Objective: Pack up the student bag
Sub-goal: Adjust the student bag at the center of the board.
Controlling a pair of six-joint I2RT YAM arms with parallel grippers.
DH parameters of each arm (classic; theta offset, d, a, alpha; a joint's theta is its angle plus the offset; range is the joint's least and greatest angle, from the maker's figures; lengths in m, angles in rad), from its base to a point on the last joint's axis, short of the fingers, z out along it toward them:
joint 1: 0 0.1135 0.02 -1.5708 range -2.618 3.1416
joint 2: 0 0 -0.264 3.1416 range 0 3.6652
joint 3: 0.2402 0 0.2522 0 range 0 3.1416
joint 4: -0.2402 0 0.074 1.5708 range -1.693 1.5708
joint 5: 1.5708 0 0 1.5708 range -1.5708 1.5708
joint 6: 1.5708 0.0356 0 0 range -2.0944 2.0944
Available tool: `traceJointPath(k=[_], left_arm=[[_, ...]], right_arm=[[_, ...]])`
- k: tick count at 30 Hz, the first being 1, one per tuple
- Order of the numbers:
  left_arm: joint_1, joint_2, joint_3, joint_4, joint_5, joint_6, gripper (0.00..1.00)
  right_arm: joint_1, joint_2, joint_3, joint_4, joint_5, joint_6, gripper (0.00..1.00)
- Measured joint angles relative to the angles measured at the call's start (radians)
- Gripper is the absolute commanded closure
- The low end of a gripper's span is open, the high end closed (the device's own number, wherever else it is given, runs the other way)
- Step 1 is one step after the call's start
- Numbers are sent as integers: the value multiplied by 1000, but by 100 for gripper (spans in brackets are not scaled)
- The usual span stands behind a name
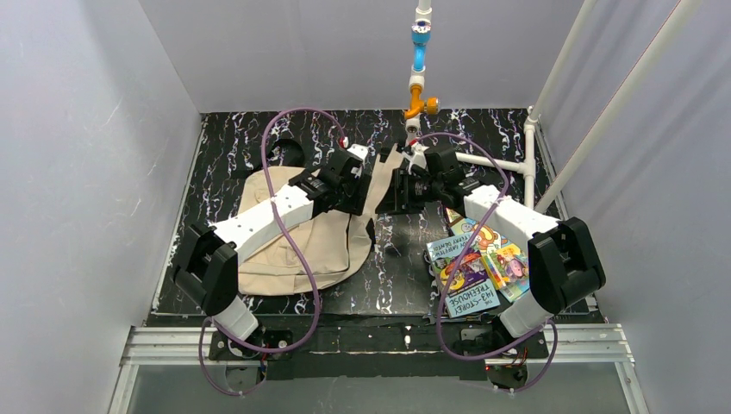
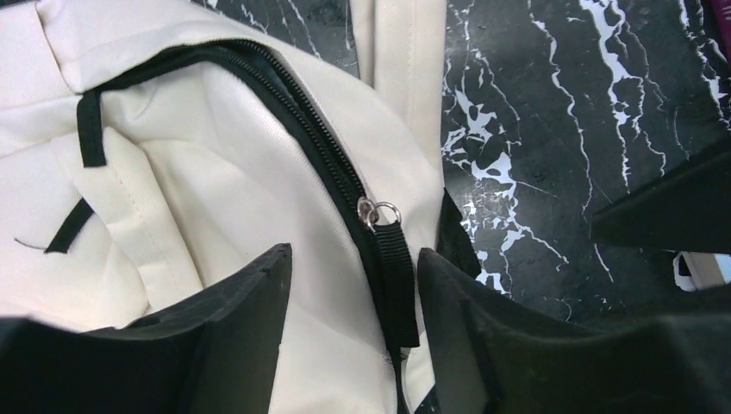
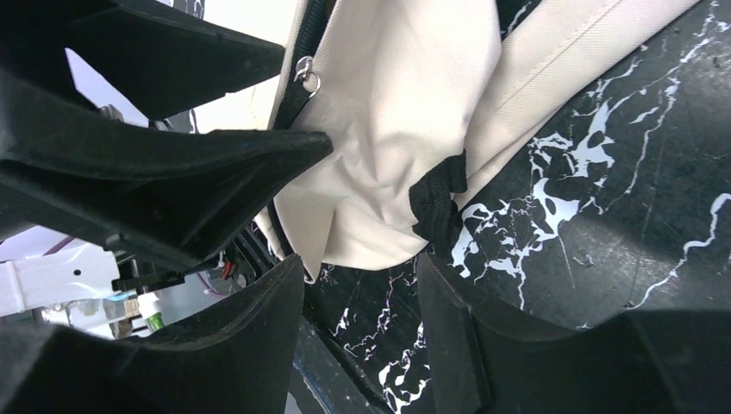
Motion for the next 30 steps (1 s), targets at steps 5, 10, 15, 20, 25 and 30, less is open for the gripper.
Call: traceJointPath(k=[5,10,15,20,25,30], left_arm=[[0,7,0,-16,-7,4,71],[19,-8,-23,8,62,-4,82],[103,-71,-110,83,214,-50,84],[203,-129,-221,191,392,-132,81],[235,-135,-279,285,507,-198,83],[246,-136,-298,335,568,-234,86]], right_arm=[[30,1,0,14,0,5,41],[56,2,0,24,0,8,41],[100,2,0,28,27,4,41],[173,10,-1,70,67,-12,42],[236,52,-23,187,88,-22,41],[258,106,-60,289,98,-14,51]])
